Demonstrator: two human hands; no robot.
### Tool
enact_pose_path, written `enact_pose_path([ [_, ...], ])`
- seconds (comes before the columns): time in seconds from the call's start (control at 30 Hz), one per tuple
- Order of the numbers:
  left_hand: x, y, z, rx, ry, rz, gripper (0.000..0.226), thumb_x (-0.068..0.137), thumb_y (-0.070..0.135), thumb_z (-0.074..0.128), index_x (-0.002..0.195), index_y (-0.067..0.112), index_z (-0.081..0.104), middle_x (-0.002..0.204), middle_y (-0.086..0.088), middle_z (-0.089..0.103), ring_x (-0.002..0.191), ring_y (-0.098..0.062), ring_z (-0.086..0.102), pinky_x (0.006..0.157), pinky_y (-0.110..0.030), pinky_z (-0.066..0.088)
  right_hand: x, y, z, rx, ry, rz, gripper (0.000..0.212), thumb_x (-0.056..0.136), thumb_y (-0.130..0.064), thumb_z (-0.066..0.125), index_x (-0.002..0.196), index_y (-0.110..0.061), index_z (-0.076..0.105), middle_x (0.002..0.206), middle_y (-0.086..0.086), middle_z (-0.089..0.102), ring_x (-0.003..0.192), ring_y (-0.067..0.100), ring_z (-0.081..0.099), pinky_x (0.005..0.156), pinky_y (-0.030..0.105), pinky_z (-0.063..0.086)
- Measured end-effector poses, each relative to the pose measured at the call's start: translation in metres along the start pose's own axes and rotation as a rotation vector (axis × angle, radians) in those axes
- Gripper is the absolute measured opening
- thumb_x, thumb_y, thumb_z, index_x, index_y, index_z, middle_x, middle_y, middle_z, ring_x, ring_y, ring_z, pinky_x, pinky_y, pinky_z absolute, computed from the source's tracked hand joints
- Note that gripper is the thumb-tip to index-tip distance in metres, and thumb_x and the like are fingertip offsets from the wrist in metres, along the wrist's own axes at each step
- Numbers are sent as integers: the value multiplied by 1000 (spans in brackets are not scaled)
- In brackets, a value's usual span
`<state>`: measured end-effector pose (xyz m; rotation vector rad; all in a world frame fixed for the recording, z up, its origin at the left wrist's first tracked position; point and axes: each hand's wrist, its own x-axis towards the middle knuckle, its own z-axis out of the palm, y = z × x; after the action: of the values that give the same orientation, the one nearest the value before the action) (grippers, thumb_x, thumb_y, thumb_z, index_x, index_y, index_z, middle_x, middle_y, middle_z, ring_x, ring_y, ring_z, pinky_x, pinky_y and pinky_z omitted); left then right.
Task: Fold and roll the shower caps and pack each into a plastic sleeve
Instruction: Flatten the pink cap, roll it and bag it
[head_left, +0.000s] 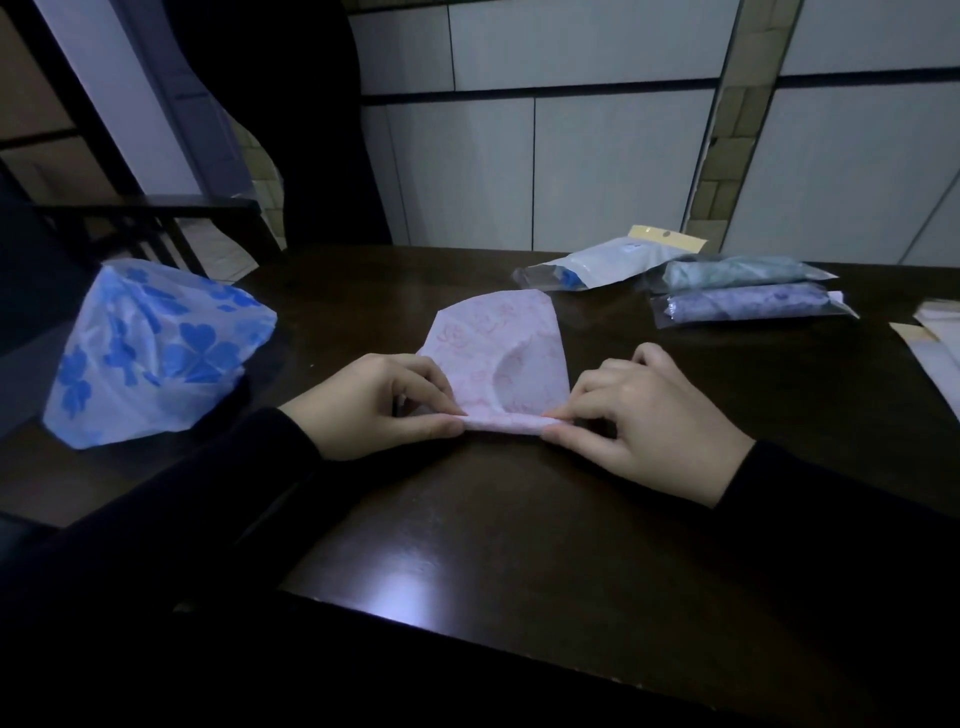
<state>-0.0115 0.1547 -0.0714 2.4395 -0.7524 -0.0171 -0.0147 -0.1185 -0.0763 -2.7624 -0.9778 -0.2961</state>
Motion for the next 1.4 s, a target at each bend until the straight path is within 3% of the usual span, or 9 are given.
enact_pose_path([
  [0.17, 6, 9, -8, -45, -123, -150, 8, 82, 42, 66, 75, 41, 71, 80, 19, 69, 75, 2, 62, 70, -14, 46, 6, 4, -5, 243, -101, 150, 31, 87, -59, 50, 87, -37, 72, 81, -16, 65, 79, 0, 57, 92, 30, 34],
  [0.27, 11, 10, -9, -53, -170, -251, 12, 85, 41, 66, 82, 34, 75, 84, 13, 74, 75, 2, 61, 74, -19, 47, 9, 6, -5, 424, -141, 272, 35, 84, -57, 57, 81, -28, 76, 80, -8, 72, 77, 5, 63, 92, 35, 43],
  [0.4, 19, 13, -10, 18, -175, -294, 11, 84, 44, 68, 83, 35, 74, 81, 17, 73, 78, -1, 65, 76, -20, 49, 7, 2, 5, 390, -39, 346, 25, 85, -55, 58, 84, -38, 75, 78, -25, 67, 82, -3, 60, 100, 40, 41],
  [0.53, 22, 16, -6, 104, -143, -253, 10, 82, 41, 72, 84, 34, 64, 69, 12, 64, 60, -1, 54, 61, -16, 42, 2, -1, 9, 202, 69, 301, 30, 87, -59, 50, 87, -39, 72, 78, -18, 60, 80, -2, 50, 92, 35, 33],
  [0.7, 17, 13, -3, 162, -9, 0, 12, 79, 30, 76, 89, 35, 71, 96, 17, 54, 85, -3, 56, 72, -13, 42, 3, 1, 11, 114, 177, 180, 22, 84, -60, 49, 96, -45, 59, 87, -21, 51, 86, -2, 45, 84, 28, 29],
  [0.87, 7, 2, 6, 142, 30, 133, 17, 88, 17, 69, 102, 22, 76, 95, 13, 63, 80, -2, 61, 68, -8, 41, 2, 0, 4, 17, 115, 64, 32, 86, -58, 44, 98, -42, 70, 88, -22, 55, 85, 2, 46, 76, 29, 20],
  [1.07, 0, 3, 4, 146, 16, 134, 39, 82, 52, 64, 106, 23, 76, 94, 14, 62, 79, -6, 62, 67, -18, 48, 4, 8, 1, 63, 11, 40, 56, 70, -78, 41, 108, -45, 67, 89, -17, 55, 87, 0, 48, 87, 31, 27],
  [1.23, 5, 8, 0, 172, 25, 110, 31, 83, 47, 66, 98, 22, 78, 79, 15, 61, 69, 0, 57, 64, -7, 37, 3, 9, 1, 27, 27, 3, 40, 88, -62, 38, 107, -41, 66, 85, -16, 55, 79, 1, 48, 78, 28, 26],
  [1.4, 10, 15, -10, 112, -92, -123, 10, 84, 40, 69, 87, 32, 75, 78, 21, 68, 74, 5, 61, 65, -9, 43, 3, 2, 4, -10, 21, 13, 34, 97, -49, 34, 103, -37, 65, 88, -20, 48, 89, 0, 41, 82, 29, 24],
])
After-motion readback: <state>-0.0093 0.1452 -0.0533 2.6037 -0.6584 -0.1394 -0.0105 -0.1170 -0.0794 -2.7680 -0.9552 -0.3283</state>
